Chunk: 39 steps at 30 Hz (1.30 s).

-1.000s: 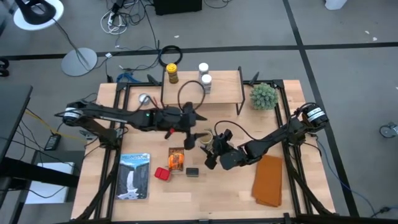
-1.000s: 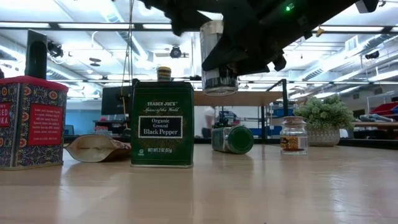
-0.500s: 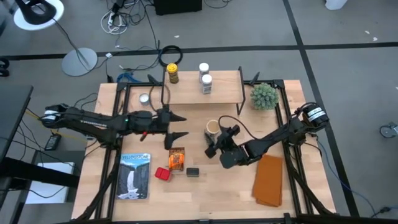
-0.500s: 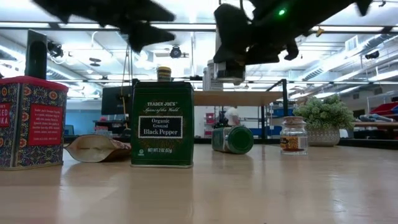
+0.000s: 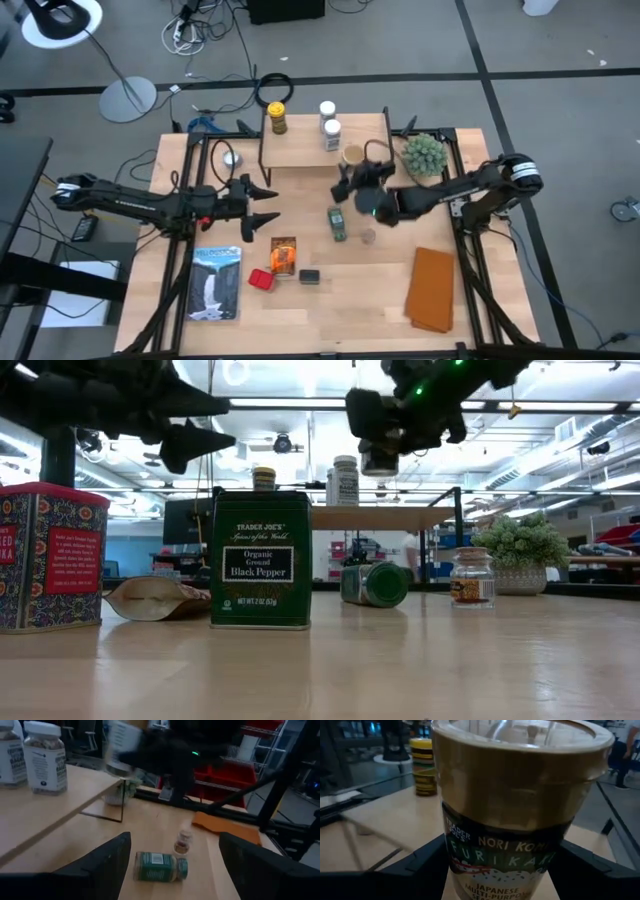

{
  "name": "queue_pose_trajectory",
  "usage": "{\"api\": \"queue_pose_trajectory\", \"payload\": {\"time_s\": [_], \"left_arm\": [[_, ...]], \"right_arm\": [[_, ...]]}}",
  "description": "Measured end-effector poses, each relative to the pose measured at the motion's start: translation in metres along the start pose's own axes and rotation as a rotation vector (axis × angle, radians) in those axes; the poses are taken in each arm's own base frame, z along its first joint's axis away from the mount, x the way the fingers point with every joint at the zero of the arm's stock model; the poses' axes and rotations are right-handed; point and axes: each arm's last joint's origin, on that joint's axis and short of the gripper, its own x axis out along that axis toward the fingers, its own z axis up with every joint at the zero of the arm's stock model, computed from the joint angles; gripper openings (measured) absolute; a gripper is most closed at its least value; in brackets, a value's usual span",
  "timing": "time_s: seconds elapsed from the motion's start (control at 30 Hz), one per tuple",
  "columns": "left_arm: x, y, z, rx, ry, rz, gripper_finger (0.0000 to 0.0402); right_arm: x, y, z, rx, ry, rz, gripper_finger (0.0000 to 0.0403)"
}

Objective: Shelf spices
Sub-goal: Put the gold bottle seasoning on the shelf

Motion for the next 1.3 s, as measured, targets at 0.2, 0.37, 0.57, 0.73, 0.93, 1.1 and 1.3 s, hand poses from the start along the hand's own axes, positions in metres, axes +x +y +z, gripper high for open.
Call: {"api": "queue_pose_trajectory", "payload": {"time_s": [0.2, 0.37, 0.57, 0.73, 0.93, 1.1, 1.3], "left_arm": [[-0.001, 0.0, 0.001, 0.02, 0.003, 0.001, 0.0307], [-0.001, 0.0, 0.0, 0.021, 0.006, 0.002, 0.0307], [-0.001, 0.0, 0.001, 0.045, 0.0, 0.0, 0.0307], [-0.001, 0.0, 0.001, 0.046, 0.0, 0.001, 0.0307], [-0.001, 0.0, 0.001, 0.068, 0.002, 0.004, 0.0307], [-0.001, 0.001, 0.0, 0.073, 0.003, 0.02, 0.0307], [-0.001, 0.001, 0.0, 0.074, 0.008, 0.023, 0.0307]], "right_arm": [[0.044, -0.034, 0.019, 0.015, 0.022, -0.091, 0.0283], [0.076, -0.06, 0.025, 0.025, 0.053, -0.129, 0.0283], [0.114, -0.084, 0.015, 0.06, 0.126, -0.139, 0.0283], [0.135, -0.096, 0.006, 0.07, 0.179, -0.099, 0.0283], [0.146, -0.103, 0.004, 0.088, 0.205, -0.05, 0.0289], [0.146, -0.103, 0.003, 0.081, 0.211, -0.043, 0.0309], [0.143, -0.097, 0.006, 0.025, 0.186, -0.013, 0.0321]]}}
